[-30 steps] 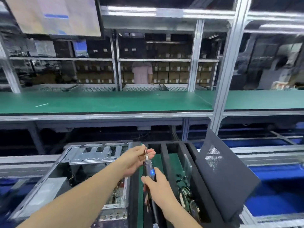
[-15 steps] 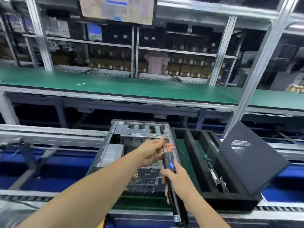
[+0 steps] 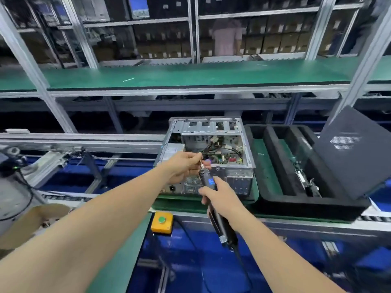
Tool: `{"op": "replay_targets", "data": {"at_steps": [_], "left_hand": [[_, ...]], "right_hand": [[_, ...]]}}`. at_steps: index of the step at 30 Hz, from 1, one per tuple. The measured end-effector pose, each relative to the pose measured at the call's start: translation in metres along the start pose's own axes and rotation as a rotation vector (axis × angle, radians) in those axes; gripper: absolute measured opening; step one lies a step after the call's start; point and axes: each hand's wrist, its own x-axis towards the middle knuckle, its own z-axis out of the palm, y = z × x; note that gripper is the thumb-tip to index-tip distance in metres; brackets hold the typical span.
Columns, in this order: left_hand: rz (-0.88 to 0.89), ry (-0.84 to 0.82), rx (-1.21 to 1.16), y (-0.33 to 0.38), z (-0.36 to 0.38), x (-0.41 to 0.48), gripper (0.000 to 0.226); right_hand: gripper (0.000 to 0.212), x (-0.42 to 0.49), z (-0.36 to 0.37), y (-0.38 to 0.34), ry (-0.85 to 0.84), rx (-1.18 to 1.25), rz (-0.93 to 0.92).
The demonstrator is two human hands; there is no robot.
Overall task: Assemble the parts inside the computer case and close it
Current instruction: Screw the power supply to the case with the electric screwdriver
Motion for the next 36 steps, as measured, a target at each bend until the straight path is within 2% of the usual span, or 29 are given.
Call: {"op": "replay_targets", "data": {"at_steps": [2, 4, 7, 9, 12, 15, 18, 20, 22, 27, 31, 36], "left_hand": [[-0.073, 0.052, -0.072, -0.009, 0.004, -0.012, 0.038], [-0.160, 0.082, -0.185, -0.023, 0.005, -0.024, 0.042], [-0.202, 0.163, -0.472, -0.046, 0.001, -0.038, 0.025], [-0.228, 0.238, -0.560, -0.058, -0.005, -0.047, 0.022], [-0.277, 0.323, -0.383, -0.068, -0.020, -0.056, 0.017], [-0.283, 0.421, 0.028, -0.059, -0.050, -0.051, 0.011], [-0.348, 0.318, 0.374, -0.048, -0.083, -0.037, 0.012], [-0.396, 0.231, 0.439, -0.057, -0.100, -0.026, 0.012], [-0.430, 0.204, 0.340, -0.079, -0.111, -0.018, 0.014], [-0.420, 0.303, 0.000, -0.138, -0.118, -0.004, 0.009], [-0.416, 0.314, -0.167, -0.154, -0.119, 0.003, 0.007], [-0.390, 0.360, -0.312, -0.174, -0.120, 0.010, 0.015]], "right_hand": [[0.020, -0.002, 0.010, 0.007, -0.009, 0.024, 0.006], [0.035, -0.007, 0.024, 0.015, -0.047, 0.075, 0.030], [0.060, -0.011, 0.049, 0.027, -0.106, 0.080, 0.079], [0.066, -0.013, 0.065, 0.036, -0.159, 0.095, 0.119], [0.066, -0.011, 0.089, 0.045, -0.245, 0.187, 0.182], [0.068, -0.002, 0.109, 0.051, -0.300, 0.319, 0.242], [0.069, 0.015, 0.129, 0.059, -0.306, 0.385, 0.274], [0.073, 0.027, 0.144, 0.068, -0.294, 0.403, 0.286], [0.077, 0.037, 0.159, 0.079, -0.267, 0.420, 0.305], [0.080, 0.059, 0.184, 0.104, -0.198, 0.405, 0.329], [0.081, 0.064, 0.190, 0.115, -0.169, 0.372, 0.273], [0.086, 0.067, 0.187, 0.124, -0.216, 0.292, 0.218]]}}
